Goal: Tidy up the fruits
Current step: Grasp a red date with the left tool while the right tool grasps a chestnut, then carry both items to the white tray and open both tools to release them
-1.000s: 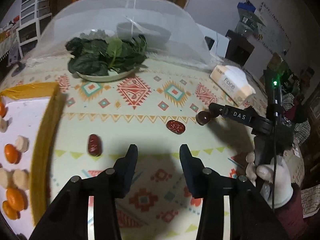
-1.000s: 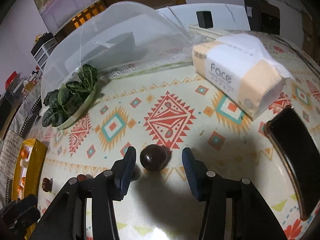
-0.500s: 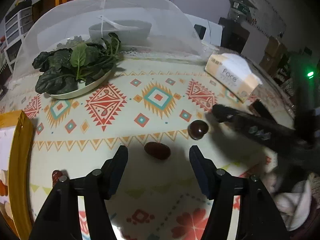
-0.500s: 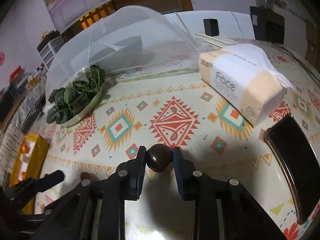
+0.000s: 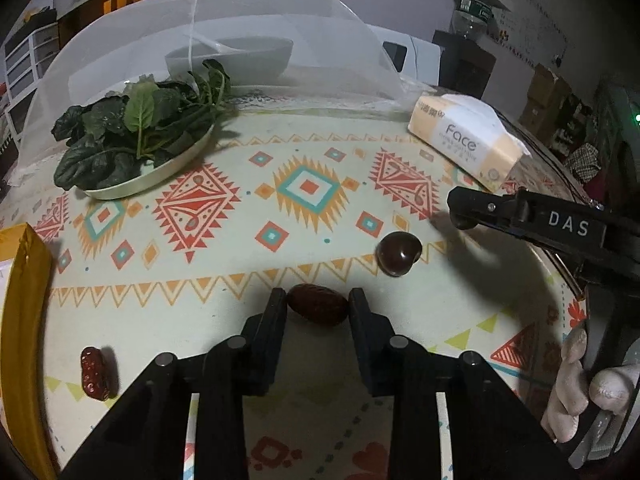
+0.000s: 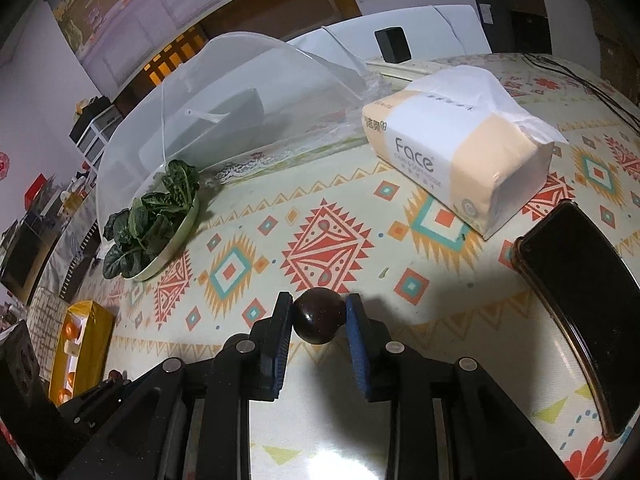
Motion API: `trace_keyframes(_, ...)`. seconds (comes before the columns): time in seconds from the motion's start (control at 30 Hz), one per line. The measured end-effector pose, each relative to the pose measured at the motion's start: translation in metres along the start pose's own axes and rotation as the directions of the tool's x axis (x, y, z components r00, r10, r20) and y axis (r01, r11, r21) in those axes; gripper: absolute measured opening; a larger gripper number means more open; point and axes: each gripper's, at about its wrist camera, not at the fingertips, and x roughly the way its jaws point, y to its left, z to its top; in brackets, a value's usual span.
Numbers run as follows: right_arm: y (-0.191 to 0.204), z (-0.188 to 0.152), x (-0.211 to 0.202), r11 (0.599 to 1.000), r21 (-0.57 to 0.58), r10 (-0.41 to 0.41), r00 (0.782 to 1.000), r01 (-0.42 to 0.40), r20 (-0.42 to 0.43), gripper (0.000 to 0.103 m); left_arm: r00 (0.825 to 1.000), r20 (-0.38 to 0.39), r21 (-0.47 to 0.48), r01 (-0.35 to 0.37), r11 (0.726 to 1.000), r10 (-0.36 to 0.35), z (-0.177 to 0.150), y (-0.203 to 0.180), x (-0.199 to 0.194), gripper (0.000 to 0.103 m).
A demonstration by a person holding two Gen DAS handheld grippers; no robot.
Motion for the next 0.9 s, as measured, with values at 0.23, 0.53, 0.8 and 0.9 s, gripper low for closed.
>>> trace_keyframes(0.23, 0.008, -0.001, -0.007, 0.999, -0.033, 0.010, 0.999, -0.009, 0.031, 0.029, 0.998, 0.058, -0.058, -0.006, 0.998, 0.009, -0.008, 0.018, -0.047, 0.031)
trace_keyframes(0.53, 0.048, -0.017, -0.022, 0.988, -0.148, 0.052, 0.996, -0.040, 0.079, 0.029, 0.984, 0.156, -0.253, -0.049, 0.966, 0.091, -0.043, 0.098, -0.141, 0.031)
trace_keyframes(0.8, 0.114, -0.046, -0.038, 0.964, -0.232, 0.139, 0.990, -0.132, 0.011, 0.029, 0.953, 0.208, -0.393, -0.125, 0.911, 0.220, -0.084, 0.174, -0.209, 0.031)
trace_keyframes(0.9, 0.148, -0.056, -0.047, 0.943, -0.285, 0.174, 0.985, -0.171, -0.012, 0.029, 0.946, 0.220, -0.444, -0.122, 0.888, 0.239, -0.099, 0.199, -0.222, 0.031)
